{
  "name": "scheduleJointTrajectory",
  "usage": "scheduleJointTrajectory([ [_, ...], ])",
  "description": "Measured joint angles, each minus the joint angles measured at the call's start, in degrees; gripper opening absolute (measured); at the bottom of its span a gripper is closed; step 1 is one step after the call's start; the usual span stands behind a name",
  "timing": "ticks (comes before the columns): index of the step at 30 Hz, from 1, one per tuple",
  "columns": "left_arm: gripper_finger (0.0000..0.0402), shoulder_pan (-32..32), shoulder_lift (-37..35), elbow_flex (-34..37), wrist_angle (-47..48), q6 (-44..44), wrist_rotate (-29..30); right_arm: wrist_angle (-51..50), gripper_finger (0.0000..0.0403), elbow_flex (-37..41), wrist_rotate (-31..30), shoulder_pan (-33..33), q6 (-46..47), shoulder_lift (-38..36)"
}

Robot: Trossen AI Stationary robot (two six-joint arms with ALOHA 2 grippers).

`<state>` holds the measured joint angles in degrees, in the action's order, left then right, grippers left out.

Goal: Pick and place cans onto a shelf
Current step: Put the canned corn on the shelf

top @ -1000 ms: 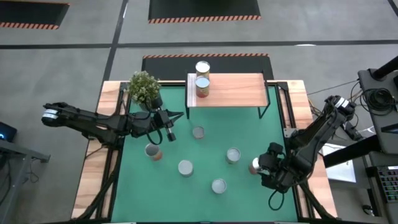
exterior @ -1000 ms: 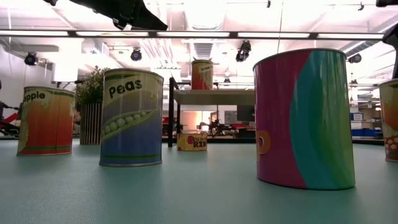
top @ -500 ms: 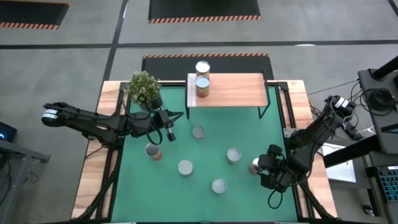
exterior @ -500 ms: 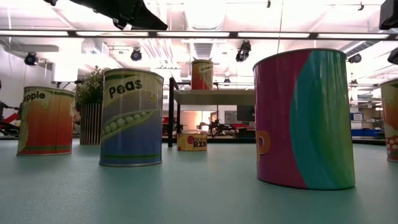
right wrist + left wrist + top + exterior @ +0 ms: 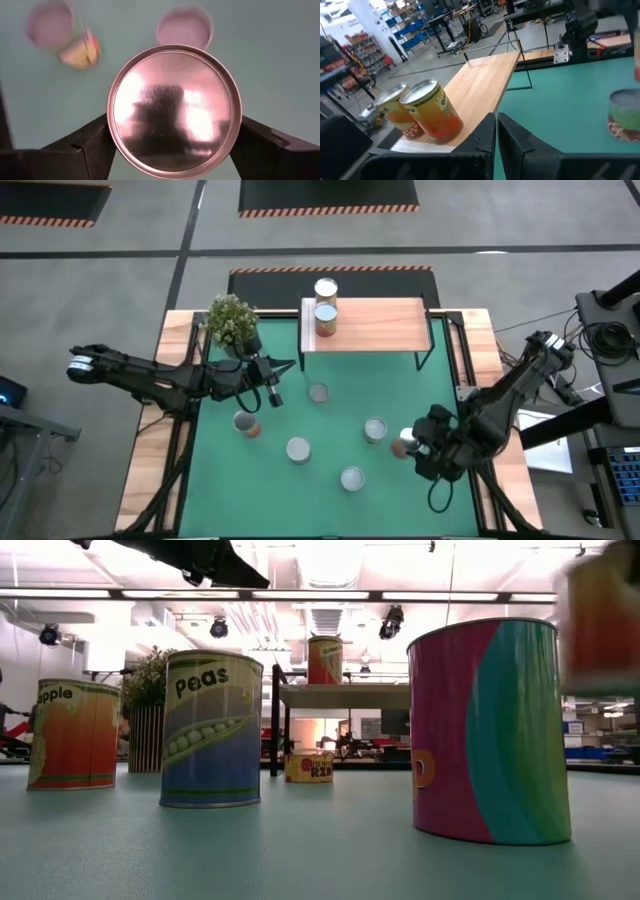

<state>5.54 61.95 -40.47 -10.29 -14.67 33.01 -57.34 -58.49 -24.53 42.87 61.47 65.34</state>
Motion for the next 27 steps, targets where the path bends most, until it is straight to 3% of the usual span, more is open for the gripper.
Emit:
scheduleJointTrajectory([
  [7,0.0,0.0,-0.9,0.0,-2.5,-6.8,0.0,-3.6,0.0298,-15.2,0.2,-15.5,-19.9,-1.4],
  [16,0.0,0.0,-1.3,0.0,-2.1,-7.3,0.0,-6.4,0.0295,-31.8,5.5,-40.1,-42.4,1.3],
  [21,0.0,0.0,-1.3,0.0,-2.2,-7.3,0.0,-6.7,0.0295,-36.5,8.4,-52.0,-52.4,4.9],
  [27,0.0,0.0,-1.3,0.0,-2.3,-7.3,0.0,-6.1,0.0295,-37.7,11.2,-61.3,-61.0,10.3],
])
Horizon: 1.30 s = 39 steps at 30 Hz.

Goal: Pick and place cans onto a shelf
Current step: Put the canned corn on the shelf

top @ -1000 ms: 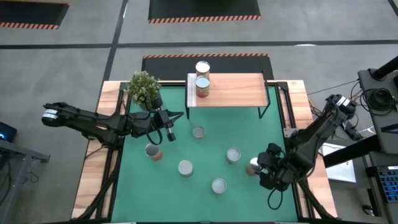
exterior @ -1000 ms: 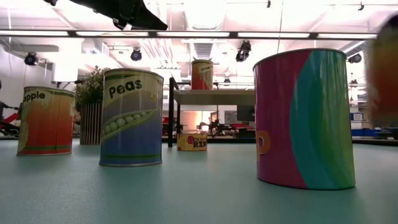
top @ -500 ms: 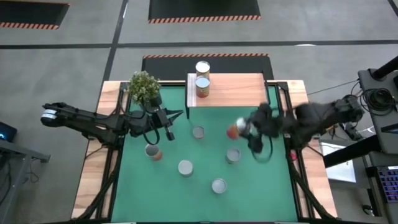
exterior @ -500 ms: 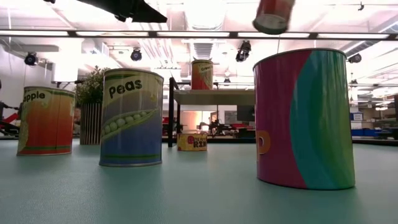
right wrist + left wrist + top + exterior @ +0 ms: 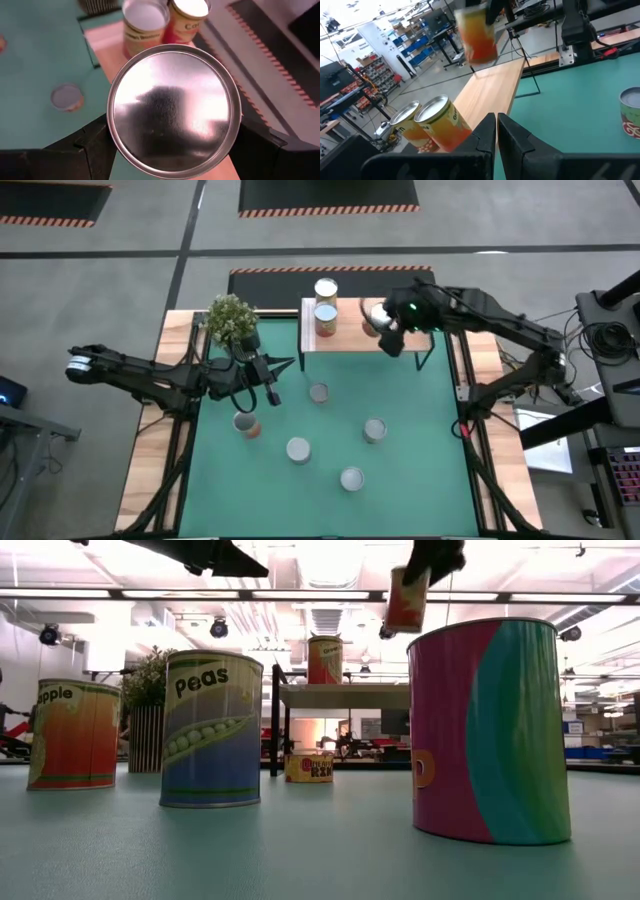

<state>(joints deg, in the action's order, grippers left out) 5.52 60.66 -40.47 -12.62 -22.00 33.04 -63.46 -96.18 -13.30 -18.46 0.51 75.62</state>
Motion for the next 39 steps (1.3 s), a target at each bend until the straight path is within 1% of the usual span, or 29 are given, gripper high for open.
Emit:
scheduleJointTrajectory([
  [5,0.0,0.0,0.0,0.0,-0.1,0.0,0.0,3.8,0.0297,-0.1,9.9,-5.8,-5.0,5.3],
  [9,0.0,0.0,0.0,0.0,-0.3,0.0,0.0,4.1,0.0298,-1.7,12.4,-10.6,-8.3,10.0],
  [15,0.0,0.0,0.0,0.0,-0.3,0.0,0.0,4.7,0.0299,-5.1,19.5,-16.4,-9.7,15.6],
  [20,0.0,0.0,0.0,0.0,-0.3,0.0,0.0,4.2,0.0299,-8.4,19.7,-17.9,-11.5,19.1],
  [28,0.0,0.0,0.0,0.0,-0.3,0.0,0.0,2.0,0.03,-13.4,19.7,-18.1,-13.2,22.5],
  [33,0.0,0.0,0.0,0.0,-0.3,0.0,0.0,-0.2,0.032,-14.2,19.8,-18.2,-13.1,23.6],
  [39,0.0,0.0,0.0,0.0,-0.4,0.0,0.0,-0.1,0.0343,-13.4,19.8,-18.2,-12.5,23.9],
])
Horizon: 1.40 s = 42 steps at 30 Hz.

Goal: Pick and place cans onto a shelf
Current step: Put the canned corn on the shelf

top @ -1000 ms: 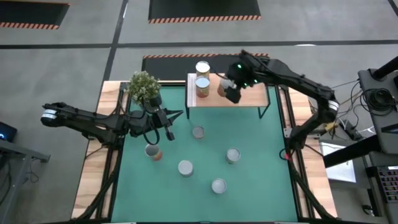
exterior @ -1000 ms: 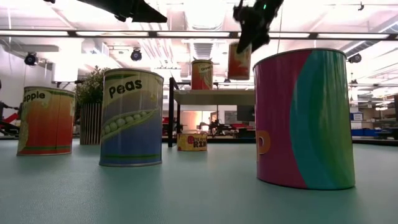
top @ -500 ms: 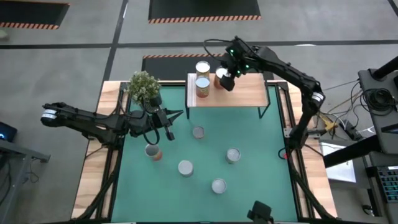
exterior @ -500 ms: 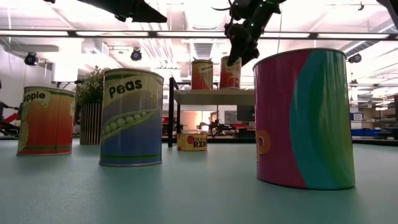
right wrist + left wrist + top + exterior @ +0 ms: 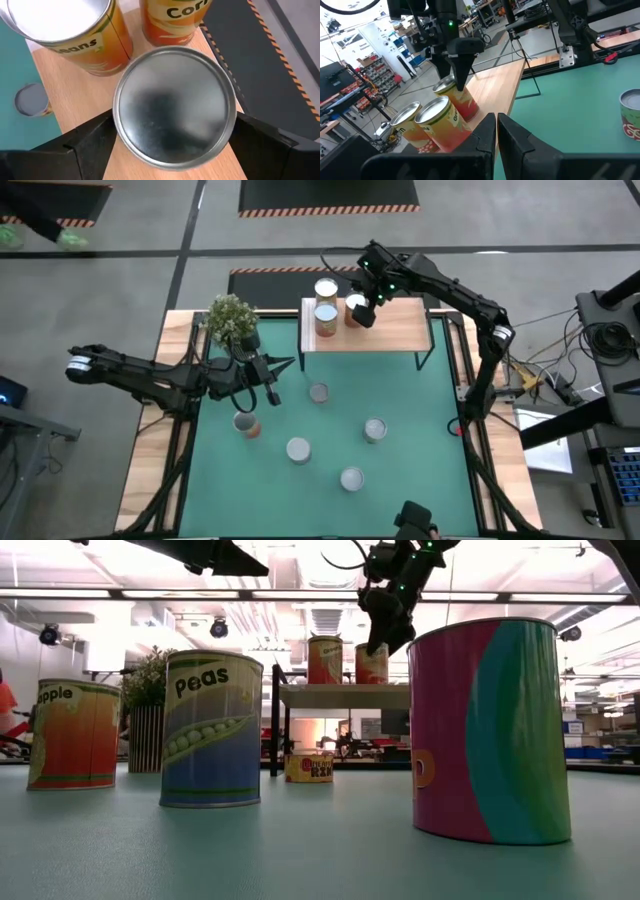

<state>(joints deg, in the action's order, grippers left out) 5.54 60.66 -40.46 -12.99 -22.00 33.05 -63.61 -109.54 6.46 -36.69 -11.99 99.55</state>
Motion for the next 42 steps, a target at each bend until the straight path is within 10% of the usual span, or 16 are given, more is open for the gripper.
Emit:
scheduleJointTrajectory([
  [17,0.0,0.0,0.0,0.0,-0.3,0.0,0.0,-2.5,0.0315,-4.5,0.0,0.3,3.1,-9.1],
  [36,0.0,0.0,0.3,-0.7,-0.1,0.2,0.0,30.4,0.0028,39.1,3.3,6.1,5.3,-28.3],
  [42,0.0,0.0,0.3,-0.7,-0.2,0.2,0.0,39.1,0.0013,44.8,0.9,6.0,4.1,-27.5],
])
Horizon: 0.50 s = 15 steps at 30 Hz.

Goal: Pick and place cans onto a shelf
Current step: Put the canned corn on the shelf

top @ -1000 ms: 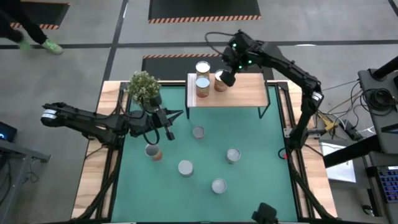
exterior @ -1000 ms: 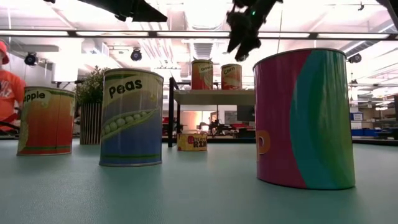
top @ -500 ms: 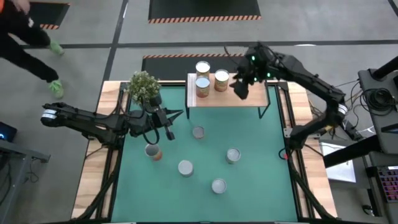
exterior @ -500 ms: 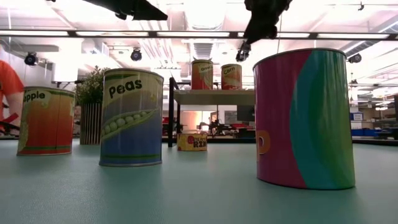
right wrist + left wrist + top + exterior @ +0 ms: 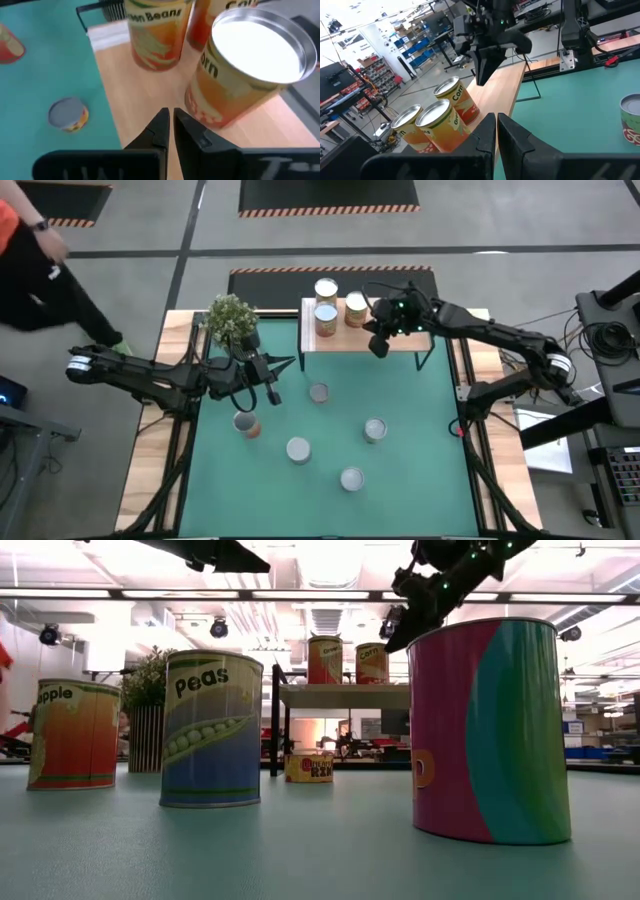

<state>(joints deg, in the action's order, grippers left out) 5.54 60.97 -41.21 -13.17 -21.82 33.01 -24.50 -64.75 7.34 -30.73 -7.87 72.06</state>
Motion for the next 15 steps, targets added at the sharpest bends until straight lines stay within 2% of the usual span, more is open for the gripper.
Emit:
scheduleJointTrajectory([
  [6,0.0,0.0,0.0,0.0,-0.1,0.0,0.0,4.2,0.0012,0.7,-2.8,-0.9,-2.1,1.2],
  [15,0.0,0.0,0.0,0.0,-0.1,0.0,0.0,6.5,0.0012,-0.6,-3.0,-1.6,-4.5,5.4],
])
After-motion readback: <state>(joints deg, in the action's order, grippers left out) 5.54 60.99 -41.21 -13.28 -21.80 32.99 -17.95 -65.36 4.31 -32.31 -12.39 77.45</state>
